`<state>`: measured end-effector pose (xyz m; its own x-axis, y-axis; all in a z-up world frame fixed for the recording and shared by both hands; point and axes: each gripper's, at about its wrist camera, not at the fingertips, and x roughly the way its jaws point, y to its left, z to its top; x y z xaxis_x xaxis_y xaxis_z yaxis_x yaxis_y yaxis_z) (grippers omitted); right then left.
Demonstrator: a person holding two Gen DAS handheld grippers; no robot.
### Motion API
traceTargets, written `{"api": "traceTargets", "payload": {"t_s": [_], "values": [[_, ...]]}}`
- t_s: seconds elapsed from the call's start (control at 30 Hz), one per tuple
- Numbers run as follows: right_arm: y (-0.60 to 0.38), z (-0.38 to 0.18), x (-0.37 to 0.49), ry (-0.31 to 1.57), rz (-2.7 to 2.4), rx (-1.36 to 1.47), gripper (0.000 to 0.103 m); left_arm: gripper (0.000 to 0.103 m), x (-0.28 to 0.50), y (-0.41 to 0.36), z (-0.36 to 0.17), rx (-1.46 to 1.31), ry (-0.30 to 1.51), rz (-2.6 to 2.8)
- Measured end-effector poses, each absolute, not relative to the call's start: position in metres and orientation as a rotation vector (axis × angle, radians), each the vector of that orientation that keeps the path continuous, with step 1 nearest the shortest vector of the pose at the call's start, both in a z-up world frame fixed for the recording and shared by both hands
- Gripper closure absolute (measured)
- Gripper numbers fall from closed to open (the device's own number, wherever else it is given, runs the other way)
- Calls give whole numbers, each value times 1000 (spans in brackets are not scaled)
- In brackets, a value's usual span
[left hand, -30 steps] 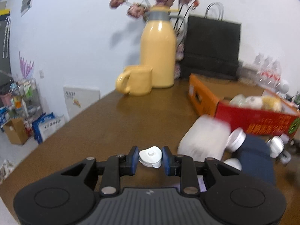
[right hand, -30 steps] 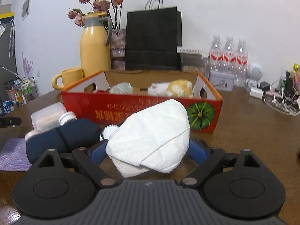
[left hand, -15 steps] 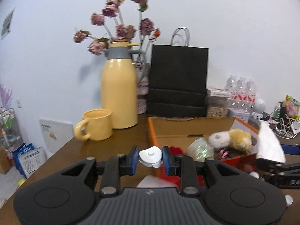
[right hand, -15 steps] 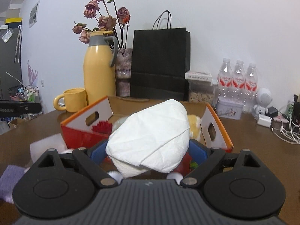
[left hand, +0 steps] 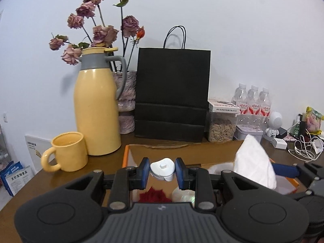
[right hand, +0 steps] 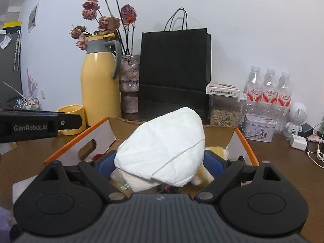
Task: Organize objects
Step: 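Carry the cap and cloth into the box and open both tools, then withdraw both tools from the box back to the table items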
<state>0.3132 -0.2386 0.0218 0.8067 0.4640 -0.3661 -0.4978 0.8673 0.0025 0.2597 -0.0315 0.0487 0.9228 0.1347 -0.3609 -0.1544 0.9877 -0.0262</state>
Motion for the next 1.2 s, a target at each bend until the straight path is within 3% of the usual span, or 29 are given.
{"api": "traceTargets", "payload": {"t_s": [0.6,0.73,0.8,0.83,0.87,1.2], "values": [[-229,4,367,422,491,-133,11,77,336,-31,22,-86,468,192],[-227,0,369,435,485,-151,3,76,337,-30,19,-90,471,201],[-226,-1,368,436,474,-160,0,55,337,-30,20,-91,474,208],[-226,-1,368,434,470,-161,0,28,337,-29,20,-94,474,208],[-226,-1,368,436,467,-160,0,7,337,-29,20,-98,467,208],[-230,-1,368,441,455,-150,0,4,332,-30,23,-95,432,211]]}}
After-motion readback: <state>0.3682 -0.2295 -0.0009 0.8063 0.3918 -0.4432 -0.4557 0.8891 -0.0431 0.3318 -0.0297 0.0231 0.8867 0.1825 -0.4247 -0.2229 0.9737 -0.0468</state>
